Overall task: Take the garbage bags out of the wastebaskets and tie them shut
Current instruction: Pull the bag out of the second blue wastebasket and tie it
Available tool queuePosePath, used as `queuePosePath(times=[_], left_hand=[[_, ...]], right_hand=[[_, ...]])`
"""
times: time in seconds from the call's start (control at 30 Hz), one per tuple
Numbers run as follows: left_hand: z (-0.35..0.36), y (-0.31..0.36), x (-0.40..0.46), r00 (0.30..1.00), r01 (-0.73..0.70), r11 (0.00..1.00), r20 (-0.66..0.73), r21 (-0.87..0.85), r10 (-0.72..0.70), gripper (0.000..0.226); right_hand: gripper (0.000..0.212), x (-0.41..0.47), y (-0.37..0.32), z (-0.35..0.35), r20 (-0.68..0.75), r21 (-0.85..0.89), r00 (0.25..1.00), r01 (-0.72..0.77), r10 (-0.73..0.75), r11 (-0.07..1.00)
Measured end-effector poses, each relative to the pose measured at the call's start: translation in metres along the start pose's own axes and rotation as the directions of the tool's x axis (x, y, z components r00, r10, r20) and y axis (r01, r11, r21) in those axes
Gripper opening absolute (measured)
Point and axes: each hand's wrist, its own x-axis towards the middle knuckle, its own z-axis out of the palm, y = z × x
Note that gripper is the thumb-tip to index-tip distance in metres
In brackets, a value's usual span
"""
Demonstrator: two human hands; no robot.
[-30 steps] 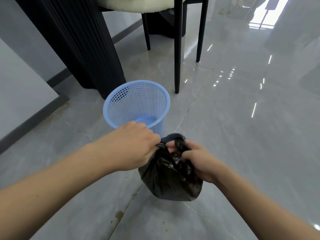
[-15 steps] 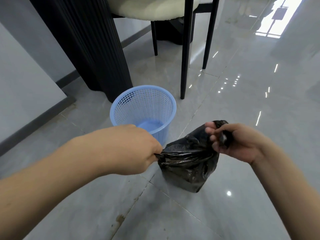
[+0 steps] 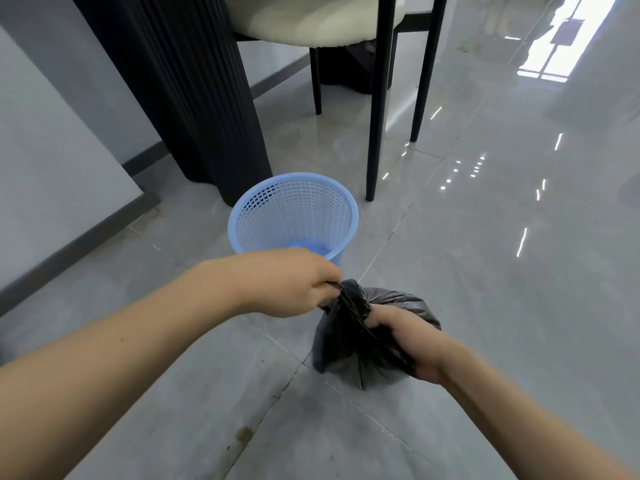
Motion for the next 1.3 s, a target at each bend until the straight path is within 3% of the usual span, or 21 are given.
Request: queuePosePath(times=[0.17,0.23,0.3,0.37,0.43,0.57,0.7,0.87,1.0,1.07,1.17,1.23,1.27,1.3], left_hand=[[0.013,-0.018,0.014,0.996,-0.008,0.998,-0.091,-0.069,0.002,0.024],[0.02,-0.021,0.02,0.991,-0.031,0.999,-0.129,-0.038,0.026,0.023],[0.027,-0.021,0.024,0.989,-0.042,0.995,-0.148,-0.089,0.029,0.023],[0.034,-0.02,0.027,0.987,-0.021,0.968,-0.158,-0.248,-0.019,0.024],[0.043,-0.018,0.03,0.981,0.024,0.884,-0.159,-0.467,-0.111,0.025],[0.062,-0.008,0.034,0.969,0.006,0.554,-0.133,-0.833,-0.21,0.025],[0.067,0.005,0.037,0.964,-0.086,0.228,-0.139,-0.97,-0.228,0.023],[0.069,0.01,0.042,0.948,-0.073,0.133,-0.111,-0.988,-0.3,0.022],[0.074,0.011,0.046,0.952,-0.006,0.088,-0.033,-0.996,-0.305,0.025],[0.076,0.011,0.047,0.956,0.026,0.085,0.0,-0.996,-0.295,0.025],[0.072,0.011,0.051,0.936,-0.016,0.037,-0.028,-0.999,-0.35,0.024],[0.067,0.007,0.05,0.93,-0.069,0.054,-0.083,-0.996,-0.357,0.011],[0.064,0.004,0.048,0.941,-0.071,0.118,-0.105,-0.99,-0.32,0.003],[0.063,0.001,0.045,0.961,-0.05,0.229,-0.109,-0.972,-0.254,0.011]], right_hand=[[0.068,-0.007,-0.009,-0.004,0.188,-0.127,0.982,0.031,-0.007,0.991],[0.05,-0.011,-0.014,-0.003,0.215,-0.272,0.976,0.031,0.029,0.962],[0.029,-0.012,-0.02,-0.002,0.153,-0.451,0.979,-0.049,0.131,0.891],[0.015,-0.014,-0.029,0.002,0.028,-0.657,0.989,-0.09,0.144,0.748],[0.017,-0.02,-0.041,0.005,-0.069,-0.842,0.996,-0.091,0.06,0.532],[0.02,-0.03,-0.051,0.014,-0.08,-0.983,0.986,-0.053,-0.148,0.176],[0.008,-0.034,-0.037,0.021,0.007,-0.987,0.877,-0.072,-0.481,-0.146],[0.015,-0.034,-0.02,0.017,0.169,-0.919,0.701,-0.142,-0.693,-0.368],[0.023,-0.036,-0.012,0.009,0.265,-0.935,0.54,-0.059,-0.799,-0.349],[0.037,-0.036,-0.012,0.006,0.271,-0.935,0.519,-0.059,-0.811,-0.35],[0.014,-0.037,-0.015,0.008,0.25,-0.943,0.53,-0.058,-0.81,-0.329],[0.006,-0.037,-0.02,0.012,0.097,-0.986,0.577,-0.052,-0.811,-0.155],[0.011,-0.034,-0.023,0.012,-0.001,-0.998,0.613,-0.045,-0.79,-0.033],[0.015,-0.032,-0.026,0.011,-0.107,-0.994,0.66,-0.043,-0.744,0.104]])
